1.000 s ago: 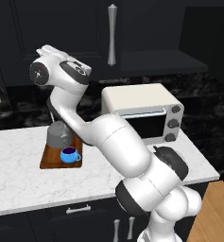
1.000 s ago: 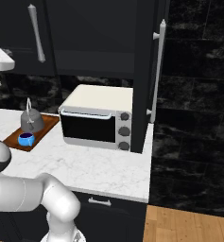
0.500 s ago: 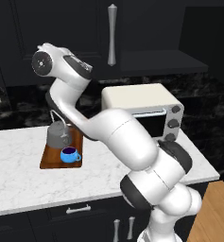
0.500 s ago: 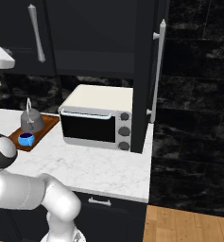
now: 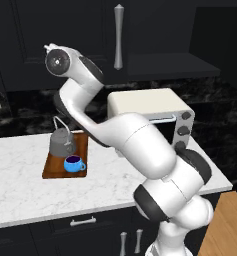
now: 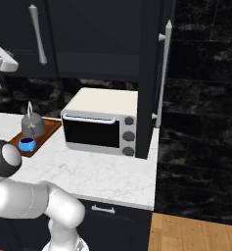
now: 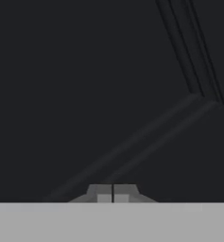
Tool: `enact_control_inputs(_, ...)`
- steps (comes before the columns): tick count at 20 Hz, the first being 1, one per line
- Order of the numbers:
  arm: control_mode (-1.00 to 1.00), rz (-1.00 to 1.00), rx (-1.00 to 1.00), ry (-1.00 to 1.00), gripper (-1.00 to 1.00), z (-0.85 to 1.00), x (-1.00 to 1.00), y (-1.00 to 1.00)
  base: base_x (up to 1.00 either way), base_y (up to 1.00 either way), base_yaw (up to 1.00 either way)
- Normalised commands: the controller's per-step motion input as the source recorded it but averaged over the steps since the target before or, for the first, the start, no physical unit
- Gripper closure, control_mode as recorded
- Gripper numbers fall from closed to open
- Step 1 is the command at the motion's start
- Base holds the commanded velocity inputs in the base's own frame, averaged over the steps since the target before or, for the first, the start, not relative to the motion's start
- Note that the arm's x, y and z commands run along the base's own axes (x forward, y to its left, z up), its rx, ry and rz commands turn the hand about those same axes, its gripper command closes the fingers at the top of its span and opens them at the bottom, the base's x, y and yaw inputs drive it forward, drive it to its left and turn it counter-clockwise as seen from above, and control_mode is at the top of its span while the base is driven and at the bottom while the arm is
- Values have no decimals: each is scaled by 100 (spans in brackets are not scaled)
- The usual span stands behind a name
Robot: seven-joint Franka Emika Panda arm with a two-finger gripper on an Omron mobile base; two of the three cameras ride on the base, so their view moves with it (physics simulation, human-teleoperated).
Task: Pick the kettle from the counter and place it on the tray. Then pick the mug from the cabinet and place it on the tray. Then close the cabinet doors.
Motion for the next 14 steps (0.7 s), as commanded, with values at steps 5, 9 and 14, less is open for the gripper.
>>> enact_control_inputs(5,-100,10,13,0,100,-29,59,-72,0,0,0)
enact_control_inputs(9,-100,7,16,-2,100,-31,49,-66,0,0,0)
enact_control_inputs(14,-100,6,22,-2,100,-40,53,-78,0,0,0)
